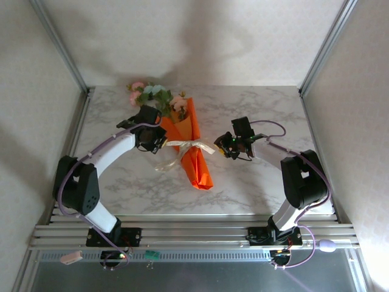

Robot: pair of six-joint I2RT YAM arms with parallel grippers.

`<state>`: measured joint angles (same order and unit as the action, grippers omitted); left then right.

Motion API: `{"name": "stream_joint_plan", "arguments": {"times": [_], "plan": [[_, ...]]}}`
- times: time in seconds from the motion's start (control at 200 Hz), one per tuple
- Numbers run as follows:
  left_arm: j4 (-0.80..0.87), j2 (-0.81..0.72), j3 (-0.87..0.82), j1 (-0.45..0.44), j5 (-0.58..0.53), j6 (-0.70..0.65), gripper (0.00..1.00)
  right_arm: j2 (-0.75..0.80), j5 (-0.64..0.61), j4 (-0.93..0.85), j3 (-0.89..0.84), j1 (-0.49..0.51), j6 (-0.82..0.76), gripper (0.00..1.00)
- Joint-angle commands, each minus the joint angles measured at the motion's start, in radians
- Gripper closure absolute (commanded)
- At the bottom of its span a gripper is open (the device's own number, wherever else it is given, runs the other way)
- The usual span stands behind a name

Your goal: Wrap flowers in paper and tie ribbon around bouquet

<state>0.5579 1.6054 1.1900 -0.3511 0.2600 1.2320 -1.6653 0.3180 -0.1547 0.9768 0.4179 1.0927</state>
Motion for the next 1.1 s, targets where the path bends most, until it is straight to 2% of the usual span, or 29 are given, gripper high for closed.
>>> {"name": "stream_joint_plan", "arguments": {"times": [0.0,0.48,0.811,0.841,0.891,0.916,1.021,1.096], "plan": [[0.049,-0.042,-0.028,0.017,-0.036,-0.018,1.00,0.003,-0.005,0.012,0.047,0.007,-0.008,0.67],[0.067,-0.094,-0.107,0.062,-0.060,-0.046,1.00,-0.120,0.062,0.112,0.111,0.001,-0.163,0.67],[0.091,-0.074,-0.075,0.078,-0.079,-0.067,1.00,-0.161,0.088,0.188,0.122,-0.017,-0.159,0.67],[0.101,-0.079,-0.065,0.075,-0.088,-0.061,0.94,-0.166,0.091,0.193,0.120,-0.019,-0.159,0.67],[0.123,-0.099,-0.039,0.070,-0.101,-0.043,0.77,-0.173,0.103,0.209,0.118,-0.026,-0.157,0.67],[0.131,-0.112,-0.024,0.064,-0.105,-0.032,0.71,-0.175,0.104,0.208,0.118,-0.030,-0.158,0.67],[0.138,-0.139,0.055,0.010,-0.057,0.050,0.61,-0.174,0.111,0.210,0.113,-0.048,-0.161,0.67],[0.108,-0.108,0.122,-0.065,-0.002,0.108,0.54,-0.180,0.123,0.207,0.114,-0.055,-0.168,0.67]]}}
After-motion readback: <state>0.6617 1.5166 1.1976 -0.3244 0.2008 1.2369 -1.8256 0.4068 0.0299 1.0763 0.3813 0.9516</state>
